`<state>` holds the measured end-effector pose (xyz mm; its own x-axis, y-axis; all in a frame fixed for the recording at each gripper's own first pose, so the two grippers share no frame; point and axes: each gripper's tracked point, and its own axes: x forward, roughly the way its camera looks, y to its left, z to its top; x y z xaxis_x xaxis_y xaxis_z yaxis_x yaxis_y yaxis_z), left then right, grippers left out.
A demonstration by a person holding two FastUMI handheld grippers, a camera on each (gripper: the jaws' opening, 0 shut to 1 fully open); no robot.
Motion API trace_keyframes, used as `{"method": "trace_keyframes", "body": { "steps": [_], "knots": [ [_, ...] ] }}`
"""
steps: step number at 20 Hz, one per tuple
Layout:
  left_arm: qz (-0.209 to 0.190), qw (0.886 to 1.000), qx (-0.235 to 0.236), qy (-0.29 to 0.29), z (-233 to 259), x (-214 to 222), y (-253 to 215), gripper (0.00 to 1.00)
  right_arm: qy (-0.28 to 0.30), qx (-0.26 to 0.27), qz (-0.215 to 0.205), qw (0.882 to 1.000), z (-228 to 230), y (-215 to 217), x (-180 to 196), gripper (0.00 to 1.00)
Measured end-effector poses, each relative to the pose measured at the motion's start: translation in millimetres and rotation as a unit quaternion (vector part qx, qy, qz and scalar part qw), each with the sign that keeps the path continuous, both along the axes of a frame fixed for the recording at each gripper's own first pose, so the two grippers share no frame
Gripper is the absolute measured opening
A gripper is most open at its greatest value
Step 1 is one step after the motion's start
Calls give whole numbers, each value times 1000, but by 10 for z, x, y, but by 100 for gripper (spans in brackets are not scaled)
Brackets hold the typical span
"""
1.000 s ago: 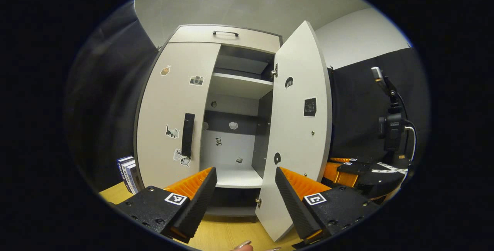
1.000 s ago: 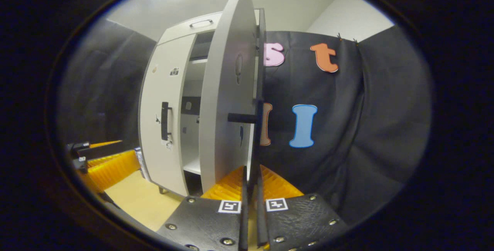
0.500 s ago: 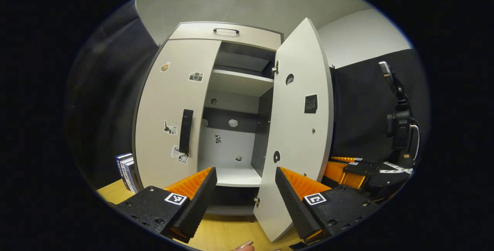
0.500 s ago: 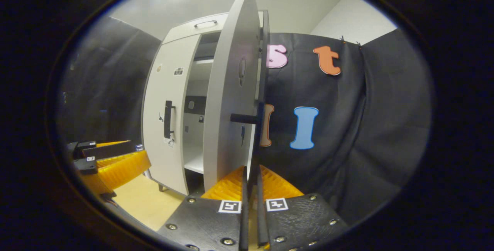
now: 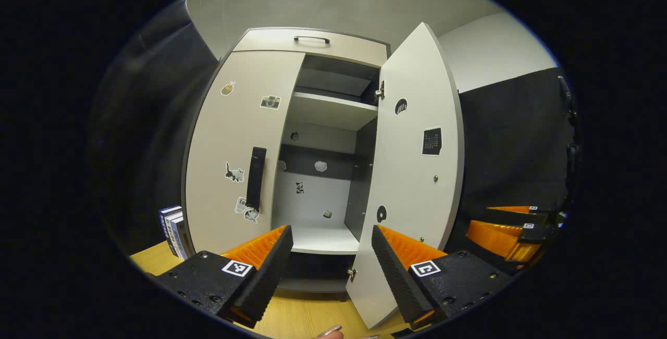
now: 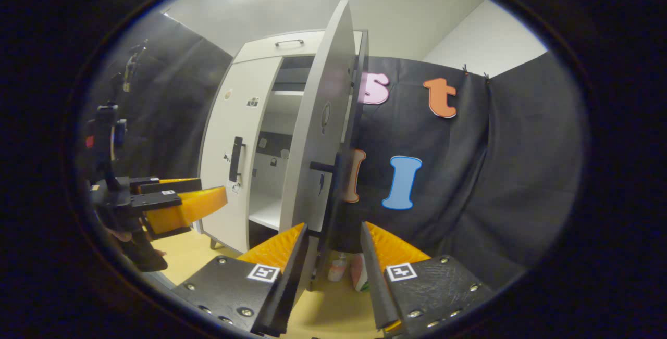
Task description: Open the right door of the double-door shoe cabinet with the right hand, and open the left door with the left hand.
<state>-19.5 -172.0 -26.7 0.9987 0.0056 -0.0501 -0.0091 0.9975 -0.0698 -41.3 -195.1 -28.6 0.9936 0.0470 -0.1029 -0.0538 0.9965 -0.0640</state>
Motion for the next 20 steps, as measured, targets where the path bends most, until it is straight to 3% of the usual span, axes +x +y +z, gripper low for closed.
{"method": "trace_keyframes", "body": {
  "steps": [1, 4, 9, 14, 17, 20],
  "knots": [
    [0, 1000, 3, -1, 11, -1, 18, 94, -6, 5, -2, 1000, 59, 1, -64, 61],
    [2, 1000, 16, -3, 25, 34, 125, 94, -18, 17, 3, 1000, 138, 103, -137, 96],
    [-2, 999, 31, -14, 86, 151, 485, 94, -14, 24, 3, 1000, 142, 442, -75, 97],
    [-6, 998, 55, -31, 186, 507, 1062, 94, -28, 28, 1, 999, 291, 1061, 63, 96],
    [-15, 996, 77, -35, 188, 791, 1334, 94, -21, 4, -23, 999, 248, 1297, 193, 96],
    [-3, 993, 108, -46, 166, 1083, 1584, 89, -15, 12, -40, 999, 205, 1548, 283, 96]
  ]
}}
